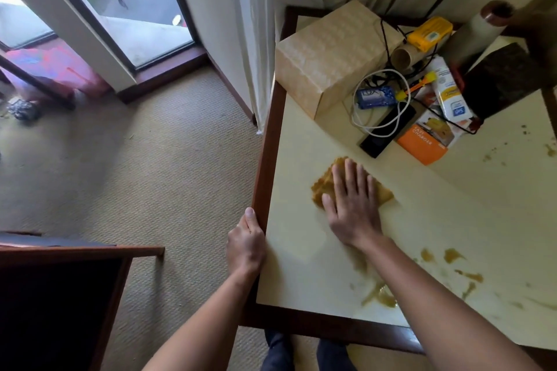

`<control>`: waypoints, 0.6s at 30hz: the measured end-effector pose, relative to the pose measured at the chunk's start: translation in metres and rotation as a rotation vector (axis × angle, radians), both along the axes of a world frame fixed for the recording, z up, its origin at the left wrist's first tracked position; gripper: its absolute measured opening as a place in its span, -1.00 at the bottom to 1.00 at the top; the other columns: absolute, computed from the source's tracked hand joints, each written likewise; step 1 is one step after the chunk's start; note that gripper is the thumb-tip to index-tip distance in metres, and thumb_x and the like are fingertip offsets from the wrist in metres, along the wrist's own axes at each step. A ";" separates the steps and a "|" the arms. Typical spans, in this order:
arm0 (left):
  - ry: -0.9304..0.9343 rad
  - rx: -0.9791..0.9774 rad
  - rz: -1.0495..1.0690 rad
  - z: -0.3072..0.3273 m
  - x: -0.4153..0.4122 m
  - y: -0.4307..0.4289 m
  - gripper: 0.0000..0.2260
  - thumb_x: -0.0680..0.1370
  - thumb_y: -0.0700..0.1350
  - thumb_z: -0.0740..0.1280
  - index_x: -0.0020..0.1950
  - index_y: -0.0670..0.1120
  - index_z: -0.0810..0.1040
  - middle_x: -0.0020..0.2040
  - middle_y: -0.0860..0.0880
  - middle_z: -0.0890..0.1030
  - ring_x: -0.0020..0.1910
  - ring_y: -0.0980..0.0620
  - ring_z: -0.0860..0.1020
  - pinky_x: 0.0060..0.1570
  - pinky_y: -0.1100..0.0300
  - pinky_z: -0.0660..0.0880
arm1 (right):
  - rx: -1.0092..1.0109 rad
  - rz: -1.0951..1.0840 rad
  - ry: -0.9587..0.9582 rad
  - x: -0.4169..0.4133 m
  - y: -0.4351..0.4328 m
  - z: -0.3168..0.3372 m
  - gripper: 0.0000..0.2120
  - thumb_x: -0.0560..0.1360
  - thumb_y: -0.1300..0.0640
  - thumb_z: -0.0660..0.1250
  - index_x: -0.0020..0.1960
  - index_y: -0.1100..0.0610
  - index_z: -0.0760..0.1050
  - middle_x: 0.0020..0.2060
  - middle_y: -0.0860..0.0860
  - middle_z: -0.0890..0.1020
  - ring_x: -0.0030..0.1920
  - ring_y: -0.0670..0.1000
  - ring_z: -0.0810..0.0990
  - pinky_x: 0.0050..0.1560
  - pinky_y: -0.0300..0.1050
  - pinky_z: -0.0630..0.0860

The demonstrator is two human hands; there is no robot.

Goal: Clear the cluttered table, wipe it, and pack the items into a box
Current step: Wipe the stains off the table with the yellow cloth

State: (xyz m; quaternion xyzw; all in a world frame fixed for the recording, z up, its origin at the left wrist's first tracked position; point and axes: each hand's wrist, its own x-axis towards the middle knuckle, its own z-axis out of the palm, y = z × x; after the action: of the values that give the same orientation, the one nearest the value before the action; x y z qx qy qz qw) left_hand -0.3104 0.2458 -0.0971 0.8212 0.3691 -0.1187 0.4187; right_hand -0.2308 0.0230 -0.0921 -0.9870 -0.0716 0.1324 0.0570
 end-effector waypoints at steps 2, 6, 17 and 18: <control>0.003 0.024 -0.004 -0.002 0.000 -0.001 -0.46 0.72 0.21 -0.05 0.43 -0.03 0.56 0.31 -0.23 0.62 0.29 -0.28 0.56 0.29 -0.09 0.43 | 0.022 -0.055 0.010 0.010 0.027 -0.001 -0.29 0.64 -0.22 -0.13 0.67 0.07 -0.21 0.65 0.13 -0.21 0.64 0.18 -0.25 0.60 0.23 -0.24; -0.043 0.044 -0.012 -0.004 -0.006 0.000 -0.41 0.68 0.29 -0.11 0.43 0.06 0.55 0.30 -0.16 0.64 0.27 -0.23 0.58 0.31 -0.12 0.46 | 0.095 0.106 -0.001 -0.043 0.072 -0.003 -0.33 0.67 -0.19 -0.11 0.67 0.10 -0.15 0.65 0.11 -0.18 0.64 0.17 -0.26 0.60 0.25 -0.19; -0.259 0.437 -0.613 -0.003 -0.024 -0.020 -0.38 0.68 0.21 -0.10 0.71 0.02 -0.06 0.71 -0.09 -0.10 0.68 -0.13 -0.09 0.63 -0.13 -0.09 | -0.016 -0.109 0.030 -0.148 -0.108 0.005 -0.35 0.66 -0.23 -0.18 0.67 -0.02 -0.22 0.65 -0.03 -0.24 0.64 0.04 -0.30 0.60 0.22 -0.13; -0.269 0.468 -0.659 -0.005 -0.025 -0.021 -0.39 0.68 0.20 -0.10 0.71 0.02 -0.07 0.71 -0.09 -0.11 0.68 -0.14 -0.12 0.63 -0.16 -0.11 | -0.016 -0.213 0.029 -0.140 -0.115 0.004 -0.34 0.64 -0.24 -0.22 0.66 -0.02 -0.22 0.65 -0.01 -0.24 0.63 0.04 -0.31 0.60 0.22 -0.15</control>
State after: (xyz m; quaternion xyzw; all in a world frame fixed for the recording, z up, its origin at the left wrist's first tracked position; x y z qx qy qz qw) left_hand -0.3356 0.2251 -0.1016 0.9763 0.0459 -0.0511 0.2052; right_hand -0.3707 -0.0916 -0.0881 -0.9874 0.0358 0.1405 0.0642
